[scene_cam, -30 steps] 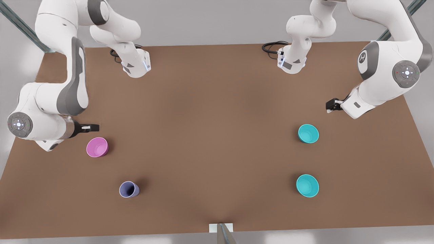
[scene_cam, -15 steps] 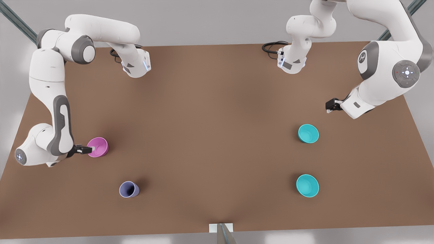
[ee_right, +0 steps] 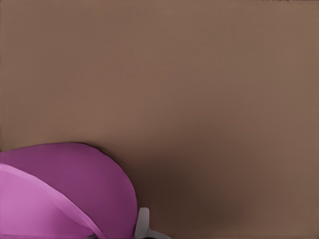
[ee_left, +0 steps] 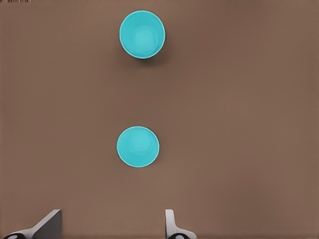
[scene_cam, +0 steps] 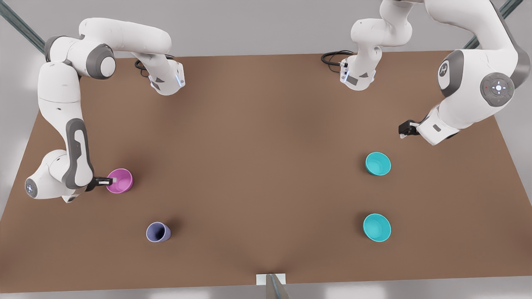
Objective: Stack the blue bowl on the pink bowl
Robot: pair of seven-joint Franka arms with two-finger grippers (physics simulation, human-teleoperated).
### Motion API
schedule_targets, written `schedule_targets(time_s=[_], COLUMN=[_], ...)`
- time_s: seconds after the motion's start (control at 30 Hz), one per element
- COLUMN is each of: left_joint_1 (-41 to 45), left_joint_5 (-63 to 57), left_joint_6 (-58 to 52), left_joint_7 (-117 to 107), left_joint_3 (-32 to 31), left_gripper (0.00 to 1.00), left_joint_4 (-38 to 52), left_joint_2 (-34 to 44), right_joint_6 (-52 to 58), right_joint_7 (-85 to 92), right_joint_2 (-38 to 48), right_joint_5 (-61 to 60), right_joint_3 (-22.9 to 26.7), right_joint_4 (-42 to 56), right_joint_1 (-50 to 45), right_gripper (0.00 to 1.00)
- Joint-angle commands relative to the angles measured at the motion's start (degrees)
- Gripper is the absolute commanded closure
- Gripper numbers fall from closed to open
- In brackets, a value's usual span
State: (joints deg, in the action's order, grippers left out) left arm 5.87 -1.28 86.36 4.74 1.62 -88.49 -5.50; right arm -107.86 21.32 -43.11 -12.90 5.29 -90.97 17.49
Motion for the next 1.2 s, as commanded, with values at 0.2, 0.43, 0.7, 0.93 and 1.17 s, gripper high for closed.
schedule_targets(time_s=[0.2, 0.43, 0.7, 0.93, 1.17], left_joint_1=[0.11, 0.11, 0.11, 0.02, -5.60], left_joint_5=[-0.04, -0.04, 0.14, 0.23, 3.66], left_joint_6=[-0.05, -2.16, -2.16, -2.16, -1.81], left_joint_7=[0.18, 0.01, 0.01, 0.01, -0.17], left_joint_3=[-0.12, -1.00, -1.00, -1.00, -0.47], left_gripper=[0.00, 0.00, 0.00, 0.00, 0.00], left_joint_4=[1.21, 1.30, 1.65, 1.65, 1.65], left_joint_2=[0.05, 0.40, 0.40, 0.14, -3.29], right_joint_6=[7.58, -11.57, -20.55, -22.48, -11.50], right_joint_7=[-1.35, -58.93, -88.21, -88.12, -87.24], right_joint_2=[9.35, 4.35, -10.95, -12.97, -4.45], right_joint_5=[-8.10, -34.30, -28.32, -28.32, -24.02], right_joint_3=[-1.69, -1.69, -0.99, -1.07, -0.99], right_joint_4=[-4.92, 1.84, 20.74, 20.83, 20.83], right_joint_1=[-9.66, -47.81, -58.98, -59.95, -54.76], right_gripper=[0.79, 0.79, 0.79, 0.01, 0.00])
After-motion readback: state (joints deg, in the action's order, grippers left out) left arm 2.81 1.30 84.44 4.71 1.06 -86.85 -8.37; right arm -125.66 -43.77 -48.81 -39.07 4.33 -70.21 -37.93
